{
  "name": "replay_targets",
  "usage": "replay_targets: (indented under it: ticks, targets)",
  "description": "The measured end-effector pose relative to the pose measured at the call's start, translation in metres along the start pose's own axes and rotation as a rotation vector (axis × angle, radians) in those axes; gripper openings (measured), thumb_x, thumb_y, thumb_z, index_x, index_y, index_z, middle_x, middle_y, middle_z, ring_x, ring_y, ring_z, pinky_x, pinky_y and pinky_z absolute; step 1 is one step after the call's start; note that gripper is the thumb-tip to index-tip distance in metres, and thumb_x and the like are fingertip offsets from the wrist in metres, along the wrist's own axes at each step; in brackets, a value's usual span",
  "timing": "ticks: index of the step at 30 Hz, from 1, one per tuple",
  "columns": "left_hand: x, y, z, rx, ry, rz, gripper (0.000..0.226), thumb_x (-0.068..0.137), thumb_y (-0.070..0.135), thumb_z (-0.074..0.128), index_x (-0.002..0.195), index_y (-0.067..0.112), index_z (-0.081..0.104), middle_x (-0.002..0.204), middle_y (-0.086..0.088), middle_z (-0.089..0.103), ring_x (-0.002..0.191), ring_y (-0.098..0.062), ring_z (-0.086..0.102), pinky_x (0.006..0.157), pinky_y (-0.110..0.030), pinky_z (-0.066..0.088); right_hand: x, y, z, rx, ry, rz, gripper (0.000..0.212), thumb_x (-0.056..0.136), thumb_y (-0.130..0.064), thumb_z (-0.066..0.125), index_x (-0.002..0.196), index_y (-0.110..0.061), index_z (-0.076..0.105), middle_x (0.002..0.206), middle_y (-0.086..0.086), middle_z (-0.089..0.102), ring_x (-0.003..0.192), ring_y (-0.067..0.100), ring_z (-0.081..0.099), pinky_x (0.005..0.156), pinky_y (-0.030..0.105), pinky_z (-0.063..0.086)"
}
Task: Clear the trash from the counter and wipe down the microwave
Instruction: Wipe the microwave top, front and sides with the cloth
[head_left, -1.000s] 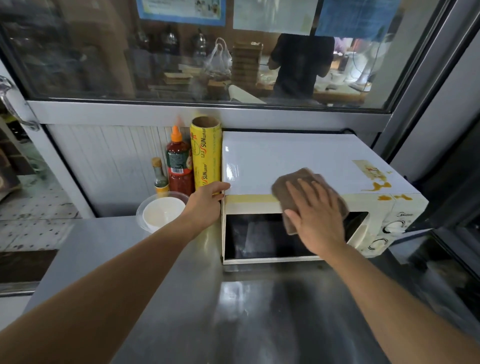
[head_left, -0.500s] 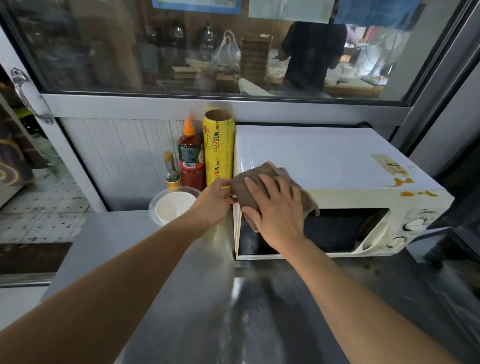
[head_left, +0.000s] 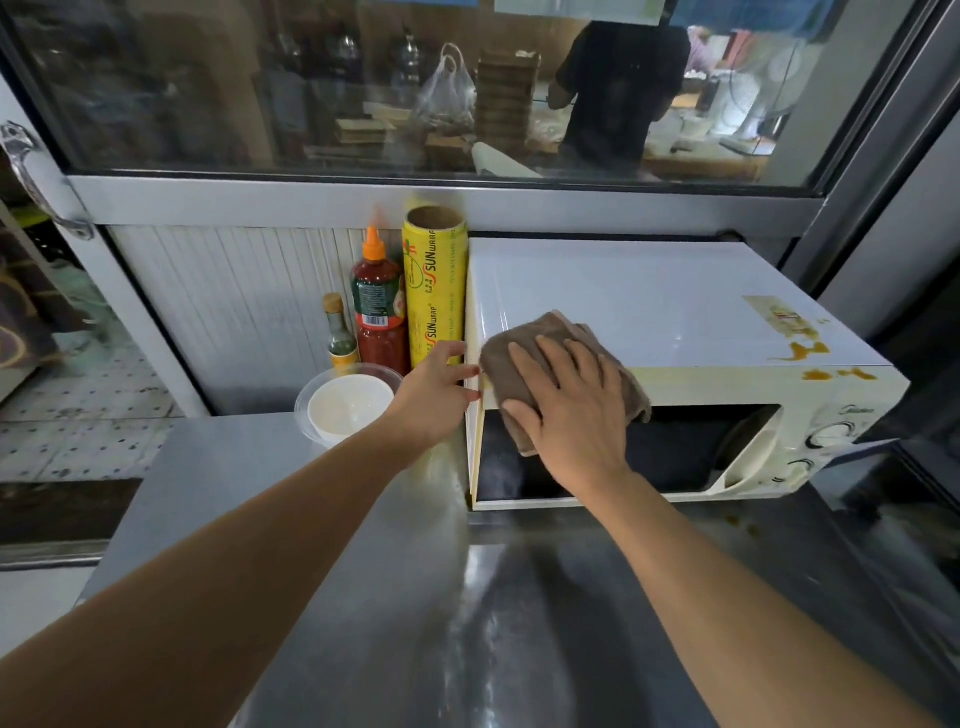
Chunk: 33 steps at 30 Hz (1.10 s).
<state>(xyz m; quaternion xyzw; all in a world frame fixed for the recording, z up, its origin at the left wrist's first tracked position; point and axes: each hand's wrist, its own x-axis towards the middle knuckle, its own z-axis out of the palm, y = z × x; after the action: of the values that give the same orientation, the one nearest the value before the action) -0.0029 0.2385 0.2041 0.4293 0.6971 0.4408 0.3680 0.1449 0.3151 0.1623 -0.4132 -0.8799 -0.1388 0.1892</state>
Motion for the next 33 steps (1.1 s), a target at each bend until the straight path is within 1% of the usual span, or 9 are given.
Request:
replay_targets:
  ticks: [3, 7, 14, 17, 22, 27, 29, 32, 33]
  targets:
    - [0.000, 0.006, 0.012, 0.177, 0.081, 0.050, 0.053, 0.090, 0.005, 0.052, 0.138, 0.022, 0.038, 0.137, -0.002, 0.050, 0.121, -0.022, 0.051, 0.094, -0.031, 0.046, -0.012, 0.049, 0.001, -0.042, -0.004, 0.076, 0.056, 0.090, -0.056, 0.032, 0.136, -0.027, 0.045, 0.136, 0.004, 0.051, 0.124, 0.030, 0.044, 0.105, 0.045, 0.026]
    - [0.006, 0.012, 0.033, 0.439, 0.177, 0.174, 0.046, 0.088, 0.016, 0.061, 0.132, 0.019, 0.050, 0.143, -0.004, 0.041, 0.133, -0.025, 0.036, 0.111, -0.040, 0.032, -0.024, 0.098, -0.003, -0.066, -0.009, 0.138, 0.056, 0.090, -0.054, 0.032, 0.135, -0.024, 0.047, 0.134, 0.008, 0.052, 0.123, 0.033, 0.044, 0.106, 0.048, 0.027]
    - [0.005, 0.031, 0.072, 0.793, 0.267, 0.208, 0.048, 0.089, 0.023, 0.057, 0.136, 0.020, 0.047, 0.147, 0.000, 0.037, 0.138, -0.024, 0.026, 0.112, -0.038, 0.019, -0.017, 0.071, -0.004, 0.023, 0.026, 0.064, 0.052, 0.089, -0.048, 0.034, 0.133, -0.025, 0.050, 0.132, 0.009, 0.054, 0.120, 0.037, 0.047, 0.102, 0.051, 0.029]
    - [0.010, 0.043, 0.093, 0.798, 0.237, 0.236, 0.049, 0.087, 0.016, 0.056, 0.136, 0.017, 0.048, 0.145, -0.001, 0.040, 0.136, -0.023, 0.030, 0.110, -0.035, 0.022, -0.019, 0.097, -0.005, 0.012, 0.010, -0.007, 0.052, 0.089, -0.048, 0.035, 0.134, -0.025, 0.048, 0.132, 0.005, 0.055, 0.120, 0.032, 0.049, 0.101, 0.043, 0.025]
    - [0.017, 0.054, 0.118, 0.754, 0.171, 0.264, 0.049, 0.087, 0.011, 0.056, 0.136, 0.014, 0.048, 0.143, 0.000, 0.043, 0.135, -0.023, 0.030, 0.108, -0.032, 0.026, -0.037, 0.169, -0.003, -0.014, 0.021, 0.094, 0.051, 0.092, -0.044, 0.032, 0.135, -0.022, 0.048, 0.135, 0.005, 0.053, 0.124, 0.033, 0.045, 0.107, 0.045, 0.022]
    - [0.024, 0.055, 0.121, 0.702, 0.206, 0.234, 0.050, 0.083, 0.009, 0.058, 0.133, 0.016, 0.052, 0.142, 0.003, 0.045, 0.135, -0.022, 0.029, 0.108, -0.033, 0.027, -0.036, 0.149, -0.004, 0.025, 0.048, 0.203, 0.052, 0.090, -0.043, 0.031, 0.134, -0.022, 0.050, 0.136, 0.006, 0.051, 0.125, 0.035, 0.043, 0.108, 0.051, 0.025]
    - [0.027, 0.058, 0.130, 0.688, 0.174, 0.278, 0.045, 0.081, 0.007, 0.058, 0.126, 0.016, 0.057, 0.131, 0.002, 0.053, 0.131, -0.024, 0.035, 0.102, -0.033, 0.033, -0.032, 0.133, -0.006, 0.046, 0.030, 0.160, 0.053, 0.088, -0.045, 0.031, 0.133, -0.024, 0.051, 0.135, 0.005, 0.053, 0.124, 0.034, 0.045, 0.108, 0.051, 0.029]
    - [0.034, 0.068, 0.150, 0.608, 0.130, 0.316, 0.031, 0.077, 0.002, 0.053, 0.104, 0.012, 0.063, 0.091, 0.005, 0.058, 0.107, -0.028, 0.054, 0.077, -0.023, 0.039, -0.030, 0.146, -0.006, 0.043, 0.006, 0.044, 0.054, 0.087, -0.048, 0.034, 0.133, -0.024, 0.049, 0.134, 0.003, 0.054, 0.124, 0.031, 0.046, 0.108, 0.047, 0.028]
    - [0.035, 0.073, 0.154, 0.569, 0.118, 0.290, 0.033, 0.079, 0.000, 0.051, 0.108, 0.013, 0.063, 0.095, 0.005, 0.061, 0.108, -0.025, 0.055, 0.078, -0.019, 0.039, -0.033, 0.159, -0.005, 0.021, -0.002, 0.023, 0.055, 0.086, -0.049, 0.034, 0.134, -0.024, 0.048, 0.135, 0.003, 0.053, 0.125, 0.030, 0.045, 0.108, 0.046, 0.025]
